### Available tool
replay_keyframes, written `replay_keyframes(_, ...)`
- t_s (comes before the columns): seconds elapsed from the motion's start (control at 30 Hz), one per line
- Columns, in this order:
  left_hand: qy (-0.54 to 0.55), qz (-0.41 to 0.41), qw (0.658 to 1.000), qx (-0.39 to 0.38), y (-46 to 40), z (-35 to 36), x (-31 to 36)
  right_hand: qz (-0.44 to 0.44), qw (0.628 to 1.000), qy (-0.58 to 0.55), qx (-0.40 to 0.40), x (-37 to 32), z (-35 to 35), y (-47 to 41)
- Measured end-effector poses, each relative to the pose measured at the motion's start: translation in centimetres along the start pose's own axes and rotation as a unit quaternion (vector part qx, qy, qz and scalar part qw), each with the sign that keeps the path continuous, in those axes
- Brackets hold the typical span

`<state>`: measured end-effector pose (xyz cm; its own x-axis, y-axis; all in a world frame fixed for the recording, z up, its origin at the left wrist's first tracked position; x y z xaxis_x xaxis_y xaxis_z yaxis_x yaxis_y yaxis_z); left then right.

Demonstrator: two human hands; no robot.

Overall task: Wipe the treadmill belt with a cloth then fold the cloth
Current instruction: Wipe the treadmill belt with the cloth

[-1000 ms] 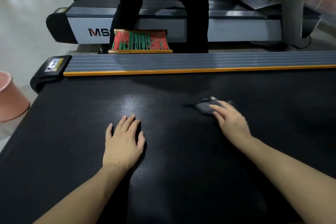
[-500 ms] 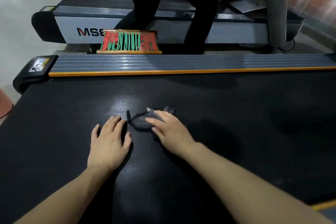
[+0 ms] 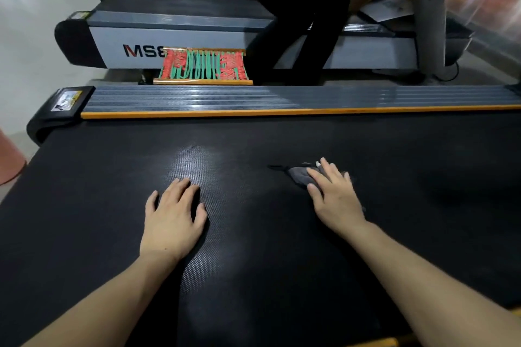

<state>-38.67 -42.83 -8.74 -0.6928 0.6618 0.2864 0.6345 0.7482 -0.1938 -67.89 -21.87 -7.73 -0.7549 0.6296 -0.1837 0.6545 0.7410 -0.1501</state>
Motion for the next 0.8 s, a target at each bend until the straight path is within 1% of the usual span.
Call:
replay_keyframes(0.07, 0.002, -0.005, 1.000, -0.005, 0.0, 0.0, 0.0, 0.076, 0.997, -0.001, 0.007, -1.6, 0.5, -0.1)
replay_keyframes(0.1, 0.003, -0.008, 1.000, -0.009, 0.0, 0.1, -0.1, 0.098, 0.995, 0.008, 0.008, -3.3, 0.7, 0.0)
replay_keyframes(0.17, 0.003, -0.010, 1.000, -0.010, 0.0, 0.1, -0.1, 0.106, 0.994, 0.012, 0.004, -8.4, 1.6, 0.4)
replay_keyframes(0.2, 0.002, -0.011, 1.000, -0.009, 0.0, 0.2, -0.2, 0.093, 0.996, 0.003, 0.011, -11.6, 2.0, 0.8)
replay_keyframes(0.27, 0.000, -0.014, 1.000, -0.007, 0.0, 0.2, -0.3, 0.035, 0.999, -0.026, 0.010, -17.5, 3.0, 1.6)
replay_keyframes(0.33, 0.000, -0.014, 1.000, -0.002, 0.0, 0.1, -0.4, -0.045, 0.998, -0.046, -0.023, -20.4, 3.9, 1.9)
replay_keyframes(0.43, -0.003, -0.006, 1.000, -0.002, 0.1, -0.1, -0.2, -0.205, 0.976, -0.056, -0.046, -18.4, 2.9, 2.7)
replay_keyframes(0.47, -0.002, -0.005, 1.000, -0.002, 0.0, -0.2, -0.1, -0.235, 0.970, -0.045, -0.045, -16.2, 2.3, 3.0)
replay_keyframes(0.5, 0.000, -0.006, 1.000, -0.004, 0.0, -0.1, -0.1, -0.230, 0.972, -0.035, -0.036, -13.0, 1.8, 2.9)
replay_keyframes(0.53, 0.002, -0.010, 1.000, -0.006, 0.0, -0.1, -0.1, -0.188, 0.982, -0.024, -0.019, -9.0, 1.1, 2.3)
replay_keyframes(0.6, 0.006, -0.015, 1.000, -0.006, 0.1, -0.1, -0.1, -0.034, 0.999, -0.006, 0.022, -0.5, -0.5, 1.4)
replay_keyframes(0.67, 0.008, -0.015, 1.000, -0.004, 0.0, -0.1, -0.1, 0.115, 0.993, 0.004, 0.039, 5.0, -1.1, 1.7)
replay_keyframes(0.73, 0.007, -0.012, 1.000, -0.007, 0.0, -0.1, 0.0, 0.208, 0.977, 0.009, 0.044, 5.5, -1.1, 2.3)
replay_keyframes(0.8, 0.009, -0.012, 1.000, -0.007, 0.0, -0.1, 0.0, 0.283, 0.958, 0.001, 0.040, 2.9, -0.5, 3.1)
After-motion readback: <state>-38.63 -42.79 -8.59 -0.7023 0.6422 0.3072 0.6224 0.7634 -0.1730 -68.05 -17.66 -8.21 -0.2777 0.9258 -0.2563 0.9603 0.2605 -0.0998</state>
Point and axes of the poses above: each hand's wrist, its own y-axis away from the middle knuckle, its own z-axis out of the palm, x = y × z, the point moved 10 cm from there along -y, towards the middle knuckle, and after that the axes turned 3 degrees about y, right-handed, at the moved point
